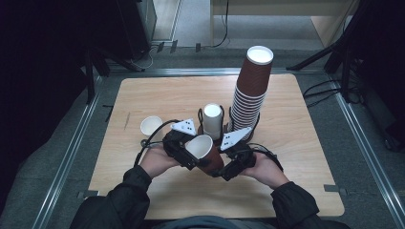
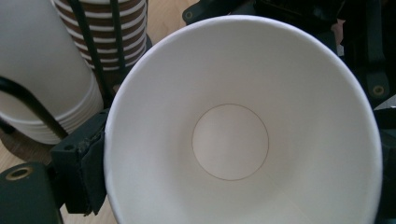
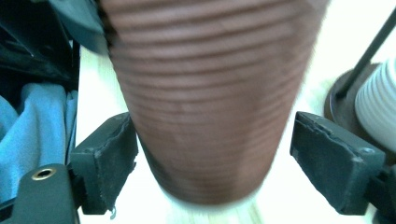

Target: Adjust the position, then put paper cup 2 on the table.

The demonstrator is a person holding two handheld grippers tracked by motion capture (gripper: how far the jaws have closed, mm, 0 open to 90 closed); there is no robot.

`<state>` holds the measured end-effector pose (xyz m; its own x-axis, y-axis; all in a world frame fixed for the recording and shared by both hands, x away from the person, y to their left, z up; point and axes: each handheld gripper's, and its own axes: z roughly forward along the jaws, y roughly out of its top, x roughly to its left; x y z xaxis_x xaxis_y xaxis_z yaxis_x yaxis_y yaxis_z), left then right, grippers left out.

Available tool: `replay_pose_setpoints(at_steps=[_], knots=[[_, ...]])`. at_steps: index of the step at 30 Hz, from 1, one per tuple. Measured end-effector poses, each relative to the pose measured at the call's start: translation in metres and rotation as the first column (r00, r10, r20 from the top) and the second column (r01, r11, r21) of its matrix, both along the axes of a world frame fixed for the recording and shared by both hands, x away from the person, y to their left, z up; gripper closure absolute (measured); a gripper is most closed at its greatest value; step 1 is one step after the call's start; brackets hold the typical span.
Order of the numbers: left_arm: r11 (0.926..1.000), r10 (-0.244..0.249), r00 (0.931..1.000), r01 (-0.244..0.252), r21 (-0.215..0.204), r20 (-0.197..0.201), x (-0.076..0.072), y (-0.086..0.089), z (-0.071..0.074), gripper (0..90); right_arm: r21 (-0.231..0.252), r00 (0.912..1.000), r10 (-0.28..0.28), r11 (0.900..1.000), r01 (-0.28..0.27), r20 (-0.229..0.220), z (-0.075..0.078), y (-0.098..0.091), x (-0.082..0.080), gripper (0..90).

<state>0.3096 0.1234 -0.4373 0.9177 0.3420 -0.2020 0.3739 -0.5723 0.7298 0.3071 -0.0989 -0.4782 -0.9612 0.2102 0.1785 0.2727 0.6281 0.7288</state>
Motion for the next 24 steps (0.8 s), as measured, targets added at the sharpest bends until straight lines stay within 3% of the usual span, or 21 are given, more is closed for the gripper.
replay_pose_setpoints(at_steps=[3, 9, 14, 24], knots=[[0.9999, 0.008, 0.9999, -0.008, 0.007, -0.008, 0.002, 0.005, 0.001, 6.2, -0.008, 0.9995, -0.022, 0.9997, 0.022, -0.022, -0.001, -0.003, 0.002, 14.7], [0.9998, 0.017, 0.9998, -0.017, 0.011, -0.002, 0.003, 0.013, 0.003, 6.2, -0.035, 0.9996, -0.028, 0.9990, 0.028, -0.003, 0.001, -0.010, -0.001, 14.7], [0.9984, 0.019, 0.9998, -0.020, 0.052, 0.011, 0.003, 0.017, 0.003, 6.2, -0.041, 0.9981, -0.060, 0.9973, 0.060, 0.011, 0.003, -0.017, 0.000, 14.7], [0.9950, 0.034, 0.9993, -0.035, 0.094, 0.016, 0.006, 0.030, 0.003, 6.2, -0.037, 0.9928, -0.119, 0.9921, 0.120, 0.015, 0.005, -0.030, 0.004, 14.7]])
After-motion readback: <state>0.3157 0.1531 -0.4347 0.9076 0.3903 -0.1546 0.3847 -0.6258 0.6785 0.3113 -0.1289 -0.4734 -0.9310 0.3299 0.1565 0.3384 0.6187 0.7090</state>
